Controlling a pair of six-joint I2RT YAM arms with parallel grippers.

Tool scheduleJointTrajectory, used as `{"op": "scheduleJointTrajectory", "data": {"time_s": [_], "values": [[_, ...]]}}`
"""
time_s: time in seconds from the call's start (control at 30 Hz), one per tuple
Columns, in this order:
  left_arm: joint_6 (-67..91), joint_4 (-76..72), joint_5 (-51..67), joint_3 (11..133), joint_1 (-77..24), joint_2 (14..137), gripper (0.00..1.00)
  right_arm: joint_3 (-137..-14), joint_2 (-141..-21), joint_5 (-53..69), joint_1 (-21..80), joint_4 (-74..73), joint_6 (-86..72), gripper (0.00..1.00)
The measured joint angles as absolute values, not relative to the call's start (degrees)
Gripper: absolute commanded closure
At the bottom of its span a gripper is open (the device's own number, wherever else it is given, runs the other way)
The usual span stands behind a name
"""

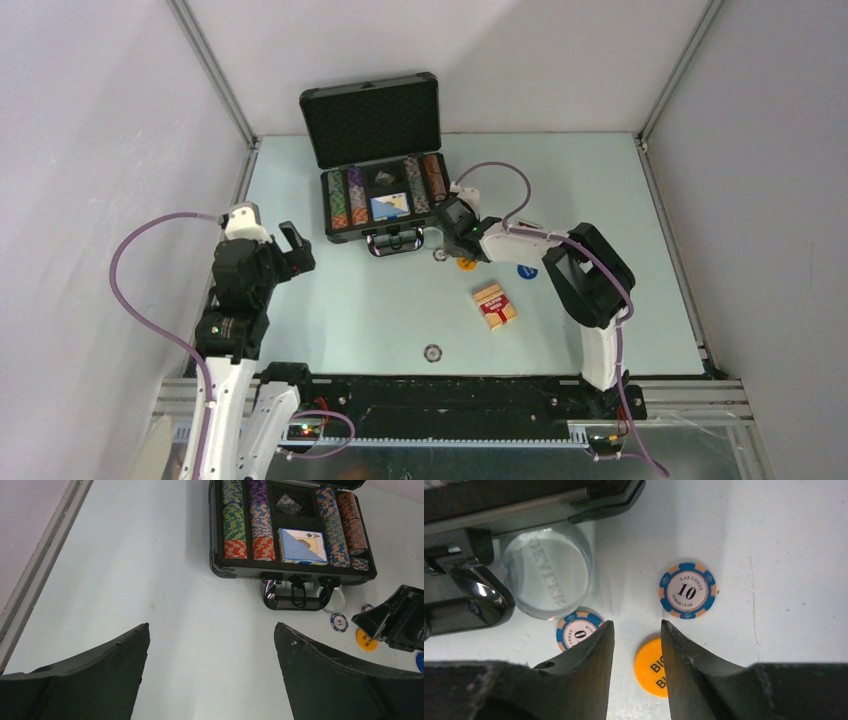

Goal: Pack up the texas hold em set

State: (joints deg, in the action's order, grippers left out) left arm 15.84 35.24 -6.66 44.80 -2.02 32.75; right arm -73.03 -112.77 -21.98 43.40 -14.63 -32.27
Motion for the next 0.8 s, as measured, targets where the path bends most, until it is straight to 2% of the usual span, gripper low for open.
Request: {"op": "scheduleJointTrajectory", "data": {"time_s": [0.23, 0.37, 0.7, 0.8], "values": [[15.8, 35.3, -6.1, 44.8, -2.0, 33.3, 0.02, -72.8, -110.5, -20.9, 42.1, -8.4, -29.4, 0.44], [15.8, 35.3, -5.8, 44.8, -2.0, 33.3, 0.02, -73.8, -110.6, -19.3, 41.4, -6.3, -28.4, 0.44], [15.8, 35.3, -5.7, 44.8, -2.0, 33.3, 0.02, -75.0, -115.5, -14.1, 38.2, -0.1, -28.9, 0.57], [15.8, 35.3, -5.7, 44.8, -2.0, 33.3, 0.02, -75.0, -117.5, -11.4, 36.7, 2.0, -29.8, 0.57]]}}
